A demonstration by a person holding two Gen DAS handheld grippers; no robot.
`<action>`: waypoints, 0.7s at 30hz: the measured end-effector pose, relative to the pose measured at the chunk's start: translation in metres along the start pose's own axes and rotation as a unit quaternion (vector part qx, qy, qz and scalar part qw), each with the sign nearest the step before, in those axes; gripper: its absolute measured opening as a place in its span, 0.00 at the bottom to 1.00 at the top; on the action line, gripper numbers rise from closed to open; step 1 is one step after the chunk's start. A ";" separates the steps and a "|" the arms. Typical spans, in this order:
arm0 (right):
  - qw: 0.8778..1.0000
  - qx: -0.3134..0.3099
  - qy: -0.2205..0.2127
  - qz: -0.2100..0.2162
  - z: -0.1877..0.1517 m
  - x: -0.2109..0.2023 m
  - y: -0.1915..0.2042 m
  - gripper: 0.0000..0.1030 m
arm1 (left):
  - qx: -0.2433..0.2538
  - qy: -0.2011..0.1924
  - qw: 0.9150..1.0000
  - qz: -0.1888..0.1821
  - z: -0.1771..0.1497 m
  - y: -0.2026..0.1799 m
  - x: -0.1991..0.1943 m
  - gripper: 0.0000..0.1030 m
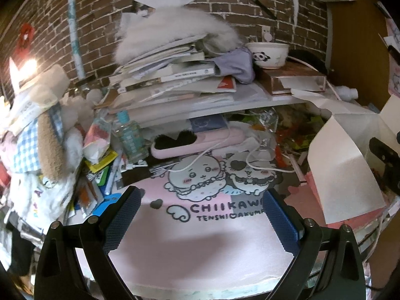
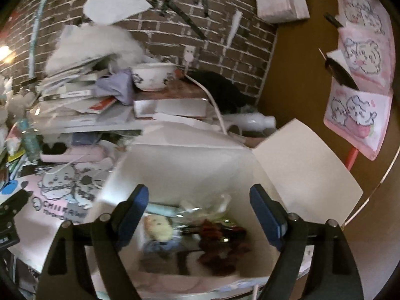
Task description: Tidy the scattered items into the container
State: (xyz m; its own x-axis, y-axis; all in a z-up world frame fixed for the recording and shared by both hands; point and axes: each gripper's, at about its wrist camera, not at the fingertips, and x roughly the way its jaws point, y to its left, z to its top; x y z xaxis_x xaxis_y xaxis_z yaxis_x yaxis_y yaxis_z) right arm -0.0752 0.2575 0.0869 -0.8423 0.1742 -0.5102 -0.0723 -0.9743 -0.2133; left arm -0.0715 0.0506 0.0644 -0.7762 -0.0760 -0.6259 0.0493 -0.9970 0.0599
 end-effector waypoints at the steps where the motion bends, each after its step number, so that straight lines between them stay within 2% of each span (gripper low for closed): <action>1: 1.000 -0.003 -0.004 0.004 0.000 -0.003 0.005 0.79 | -0.005 -0.001 1.000 0.004 -0.001 0.003 -0.002 0.94; 5: 0.999 -0.017 -0.025 0.026 -0.003 -0.018 0.029 0.84 | -0.019 -0.005 1.000 0.017 -0.004 0.016 -0.007 0.94; 9: 0.997 -0.026 -0.039 0.056 -0.007 -0.028 0.055 0.84 | -0.030 -0.009 0.999 0.023 -0.009 0.029 -0.014 0.94; 16: 0.993 -0.039 -0.034 0.110 -0.022 -0.035 0.096 0.84 | -0.038 -0.011 0.998 0.043 -0.020 0.048 -0.021 0.94; 19: 0.992 -0.047 -0.043 0.106 -0.028 -0.038 0.109 0.89 | -0.042 -0.008 0.998 0.050 -0.025 0.054 -0.021 0.94; 21: 0.991 -0.038 -0.041 0.122 -0.031 -0.039 0.113 0.90 | -0.043 -0.006 0.997 0.057 -0.028 0.058 -0.020 0.94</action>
State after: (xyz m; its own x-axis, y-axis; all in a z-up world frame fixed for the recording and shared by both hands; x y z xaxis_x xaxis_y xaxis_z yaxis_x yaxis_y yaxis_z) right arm -0.0336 0.1450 0.0568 -0.8703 -0.0805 -0.4858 0.1772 -0.9717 -0.1564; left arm -0.0353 -0.0058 0.0590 -0.7696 -0.1883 -0.6101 0.1906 -0.9797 0.0620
